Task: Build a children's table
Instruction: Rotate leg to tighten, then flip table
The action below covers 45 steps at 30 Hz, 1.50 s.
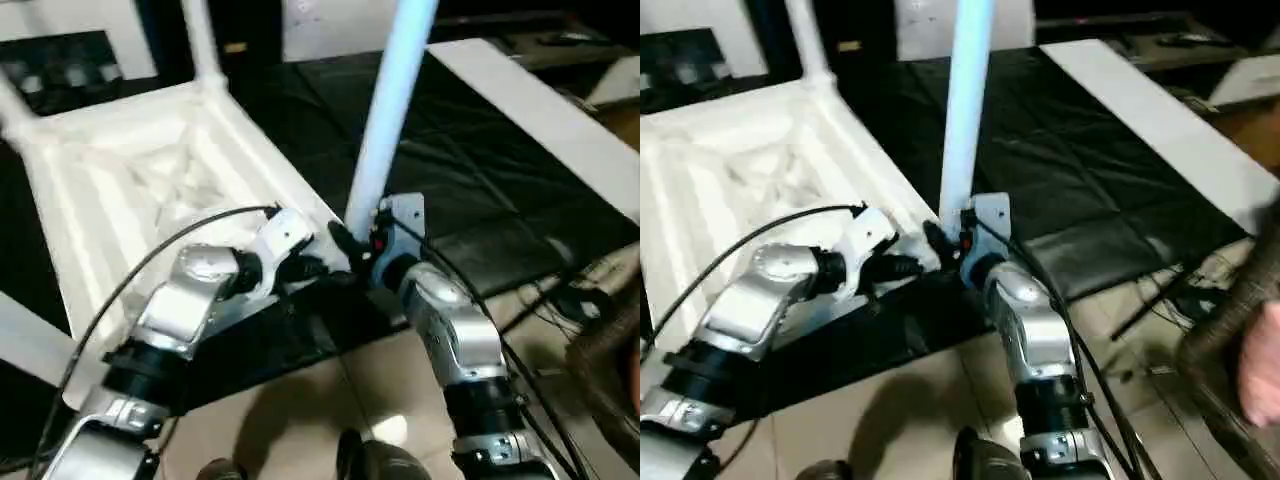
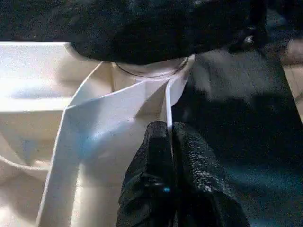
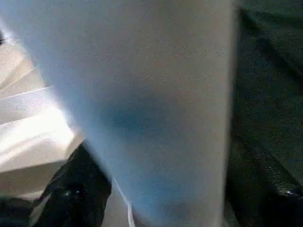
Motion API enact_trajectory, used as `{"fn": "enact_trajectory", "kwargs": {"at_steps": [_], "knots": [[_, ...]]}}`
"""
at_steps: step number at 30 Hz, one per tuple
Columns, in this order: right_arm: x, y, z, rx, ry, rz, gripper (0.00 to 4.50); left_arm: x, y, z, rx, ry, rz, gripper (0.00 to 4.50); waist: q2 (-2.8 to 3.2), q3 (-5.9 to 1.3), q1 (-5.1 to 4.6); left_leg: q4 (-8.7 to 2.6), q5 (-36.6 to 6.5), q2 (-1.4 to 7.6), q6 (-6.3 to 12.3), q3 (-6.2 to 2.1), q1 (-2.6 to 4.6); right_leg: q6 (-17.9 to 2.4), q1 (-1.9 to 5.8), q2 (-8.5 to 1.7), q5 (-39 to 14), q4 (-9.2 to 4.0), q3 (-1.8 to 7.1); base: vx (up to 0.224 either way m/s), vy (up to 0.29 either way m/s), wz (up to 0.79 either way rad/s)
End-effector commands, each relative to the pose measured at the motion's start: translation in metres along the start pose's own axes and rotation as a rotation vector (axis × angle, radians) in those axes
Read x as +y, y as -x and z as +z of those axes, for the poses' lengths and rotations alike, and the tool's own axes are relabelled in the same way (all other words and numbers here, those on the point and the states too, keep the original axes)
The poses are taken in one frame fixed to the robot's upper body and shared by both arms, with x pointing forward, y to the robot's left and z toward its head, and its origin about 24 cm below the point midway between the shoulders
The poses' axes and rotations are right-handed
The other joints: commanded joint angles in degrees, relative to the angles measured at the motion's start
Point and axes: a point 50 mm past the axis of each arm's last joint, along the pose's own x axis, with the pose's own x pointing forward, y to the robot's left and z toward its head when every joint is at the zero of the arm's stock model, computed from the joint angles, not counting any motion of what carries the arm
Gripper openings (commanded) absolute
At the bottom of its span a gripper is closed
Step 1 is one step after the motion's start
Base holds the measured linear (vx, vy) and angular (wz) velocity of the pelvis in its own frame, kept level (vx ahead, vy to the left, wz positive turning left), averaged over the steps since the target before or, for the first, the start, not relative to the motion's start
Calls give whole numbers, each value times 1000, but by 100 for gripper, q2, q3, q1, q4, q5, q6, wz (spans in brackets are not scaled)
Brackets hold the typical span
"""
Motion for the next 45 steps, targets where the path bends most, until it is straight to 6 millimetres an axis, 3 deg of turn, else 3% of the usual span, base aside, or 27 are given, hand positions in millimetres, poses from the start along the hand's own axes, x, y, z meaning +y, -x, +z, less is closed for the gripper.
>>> {"fn": "enact_trajectory", "kwargs": {"at_steps": [1, 5, 9, 11, 15, 16, 19, 24, 27, 28, 29, 30, 31, 32, 33, 34, 35, 36, 37, 38, 39, 40, 41, 42, 43, 44, 45], "knots": [[7, 16, -5, 20, 30, 174, 371, -7, -1, -1, 10, -98, -137, 0, 66, -509, 69, -325, -397, 48, 596, 138, -57, -735, 464, -316, -1597, -233, 419, 65, -25, 7], [1, 48, -7, 52, 69, 300, 395, 6, 9, -6, 34, -153, -138, 0, 30, -541, 230, -290, 10, 44, 792, 158, -61, -937, 472, -300, -1024, -121, 449, 29, -11, 2], [-3, 73, -8, 78, 90, 368, 435, 18, 15, -8, 38, -197, -104, 0, 19, -534, 324, -314, -385, 25, 667, 161, -78, -615, 499, -290, -1791, -234, 448, 0, 0, 0], [-6, 90, -9, 79, 107, 371, 444, 31, 22, -4, 2, -196, -37, 0, 2, -526, 349, -308, -757, -8, 499, 183, -53, -264, 470, -297, -2596, -352, 426, 0, 0, 0], [-7, 96, -6, 46, 91, 328, 444, 32, 27, -1, -49, -168, -12, 0, -69, -530, 299, -287, -988, -45, 321, 168, -71, 146, 446, -286, -3398, -477, 333, -13, 3, -1], [-7, 97, -5, 36, 86, 315, 450, 31, 28, 0, -64, -163, -7, 44, -40, -526, 304, -276, -1021, -45, 308, 166, -56, 207, 420, -304, -3515, -510, 322, 0, 0, 0], [-5, 101, 0, -11, 59, 279, 450, 25, 34, 5, -178, -105, 6, 61, 23, -549, 293, -281, -1025, 3, 274, 148, -38, 76, 394, -310, -3358, -488, 318, 0, 0, 0], [8, 99, -5, 29, 36, 223, 450, 12, 48, 5, -378, 57, 225, 97, 13, -558, 272, -318, -1146, 81, 269, 134, -61, -250, 416, -297, -2869, -418, 340, 0, 0, 0], [15, 97, -10, 36, 56, 217, 450, -2, 55, 1, -447, 138, 382, 97, 28, -586, 256, -299, -1360, 71, 260, 131, -64, -133, 425, -292, -3101, -427, 310, 0, 0, 0], [17, 95, -12, 38, 61, 206, 450, -12, 57, 0, -474, 182, 452, 97, 21, -564, 258, -265, -1465, -7, 310, 161, -22, 51, 372, -250, -3436, -539, 268, 0, 0, 0], [18, 94, -13, 39, 62, 204, 450, -19, 58, 0, -487, 209, 495, 97, 2, -551, 335, -358, -1587, -32, 393, -127, -384, -25, 686, -435, -3282, -272, 54, 0, 0, 0], [18, 94, -13, 39, 62, 204, 450, -19, 58, 0, -487, 209, 495, 97, 84, -534, 249, -414, -1569, 40, 587, -279, -431, -59, 669, -430, -2913, -308, 18, -6, -23, 34], [19, 92, -13, 38, 60, 201, 450, -29, 59, 0, -519, 264, 551, 97, 125, -510, 257, -343, -1859, 39, 486, -352, -313, -226, 598, -448, -3103, -344, -44, 6, -41, 61], [20, 89, -13, 34, 59, 196, 450, -41, 57, -1, -525, 308, 649, 97, 162, -438, 177, -488, -2514, 175, 221, -544, -433, -197, 698, -346, -3155, -207, -124, 6, -41, 61], [21, 88, -13, 36, 57, 203, 450, -48, 56, -1, -523, 332, 719, 97, 191, -431, 176, -629, -2964, 295, 165, -692, -504, -206, 779, -308, -2858, 46, -48, 8, -76, 54], [21, 88, -13, 36, 57, 203, 450, -48, 56, -1, -523, 332, 719, 97, 173, -381, 218, -750, -3617, 336, 106, -823, -533, -320, 739, -233, -2332, 387, 235, 13, -109, 69], [22, 87, -14, 41, 61, 222, 450, -57, 53, -2, -524, 365, 755, 97, 101, -349, 275, -642, -3668, 205, 104, -722, -477, -437, 615, -257, -2405, 307, 329, 13, -109, 69], [23, 87, -14, 48, 71, 243, 450, -63, 51, -2, -500, 368, 804, 97, -148, -314, 341, -1, -2583, -338, 58, -331, -3, -327, 186, -595, -4490, -543, 186, 42, -114, 104], [23, 87, -14, 48, 71, 243, 450, -63, 51, -2, -500, 368, 804, 97, -171, -341, 357, 419, -1749, -423, 192, -164, 225, -391, 86, -879, -5100, -764, 97, 16, -86, 75], [25, 86, -14, 47, 78, 266, 450, -70, 49, -7, -449, 368, 861, 97, -191, -339, 431, 785, -698, -263, 513, -83, -122, 261, 462, -1426, -5803, -980, 103, 16, -86, 75], [24, 85, -13, 44, 76, 266, 450, -71, 49, -9, -431, 360, 875, 97, -199, -372, 469, 739, -683, -141, 629, -126, -288, 322, 673, -1634, -5395, -837, 312, 26, -14, 45], [25, 84, -12, 35, 78, 270, 450, -74, 50, -12, -403, 356, 884, 97, -138, -388, 534, 867, -730, -1, 676, -220, -340, 196, 800, -1913, -4988, -788, 455, 41, 59, 57], [25, 83, -11, 31, 80, 272, 450, -75, 51, -14, -389, 356, 887, 97, -143, -428, 553, 900, -815, 73, 739, -278, -437, 28, 928, -2049, -4571, -752, 566, 41, 59, 57], [24, 82, -10, 23, 79, 264, 450, -78, 55, -16, -382, 363, 915, 115, -18, -487, 592, 691, -664, 196, 663, -311, -99, -716, 723, -1783, -3764, -646, 778, -41, 103, 52], [21, 79, -7, 11, 87, 249, 450, -79, 62, -20, -367, 387, 972, 125, 72, -413, 502, 33, -340, 270, 761, -287, -72, -1067, 641, -833, -2917, -222, 260, -40, 117, 25], [20, 78, -6, 6, 90, 239, 450, -80, 65, -22, -362, 394, 999, 125, 177, -494, 247, -194, -273, 278, 849, -256, 244, -699, 261, -69, -1929, 411, 120, -40, 117, 25], [18, 77, -4, 0, 94, 229, 450, -81, 69, -24, -356, 402, 1030, 132, 210, -494, 229, -267, -483, 337, 722, -244, 260, -554, 173, 0, -1598, 547, 189, -13, 145, 6]]}}
